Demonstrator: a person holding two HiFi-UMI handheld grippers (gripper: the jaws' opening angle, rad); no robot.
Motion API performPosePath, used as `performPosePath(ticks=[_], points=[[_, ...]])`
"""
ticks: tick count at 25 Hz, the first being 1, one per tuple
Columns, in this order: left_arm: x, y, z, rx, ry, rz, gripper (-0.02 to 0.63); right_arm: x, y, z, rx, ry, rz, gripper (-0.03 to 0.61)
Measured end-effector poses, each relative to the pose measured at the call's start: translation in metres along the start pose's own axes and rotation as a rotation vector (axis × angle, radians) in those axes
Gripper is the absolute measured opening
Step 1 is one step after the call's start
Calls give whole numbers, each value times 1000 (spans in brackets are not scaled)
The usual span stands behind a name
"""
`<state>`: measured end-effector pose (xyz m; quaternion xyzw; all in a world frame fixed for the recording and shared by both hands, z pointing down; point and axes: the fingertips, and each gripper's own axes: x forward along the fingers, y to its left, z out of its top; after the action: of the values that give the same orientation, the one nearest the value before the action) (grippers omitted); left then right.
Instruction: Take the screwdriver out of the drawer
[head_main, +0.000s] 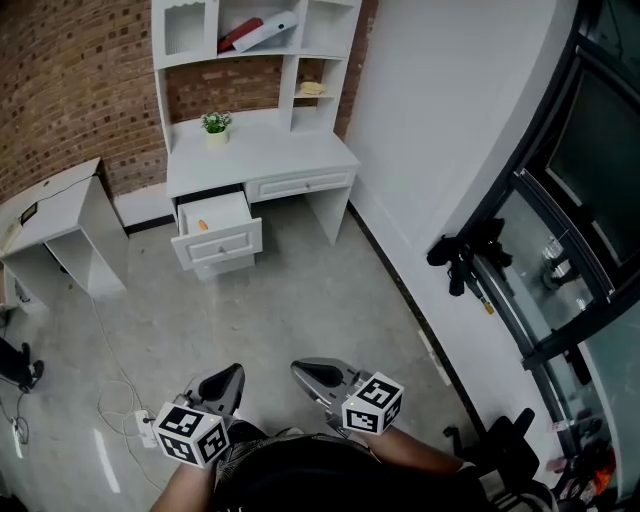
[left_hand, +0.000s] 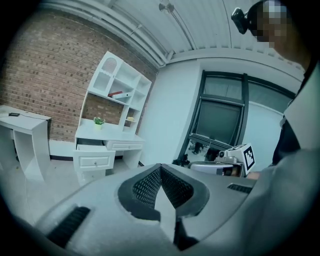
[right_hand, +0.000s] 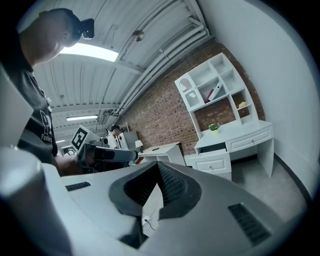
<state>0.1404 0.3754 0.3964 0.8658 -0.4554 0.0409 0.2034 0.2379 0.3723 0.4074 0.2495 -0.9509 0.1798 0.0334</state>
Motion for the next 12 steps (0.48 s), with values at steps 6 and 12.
performPosePath(ticks=[6,12], points=[[10,-7,-3,33,15,4,17,-11,-9,-1,16,-7,-28,6],[22,-17,-1,40,24,-15,17,-21,-19,-1,27,-4,-53,6]])
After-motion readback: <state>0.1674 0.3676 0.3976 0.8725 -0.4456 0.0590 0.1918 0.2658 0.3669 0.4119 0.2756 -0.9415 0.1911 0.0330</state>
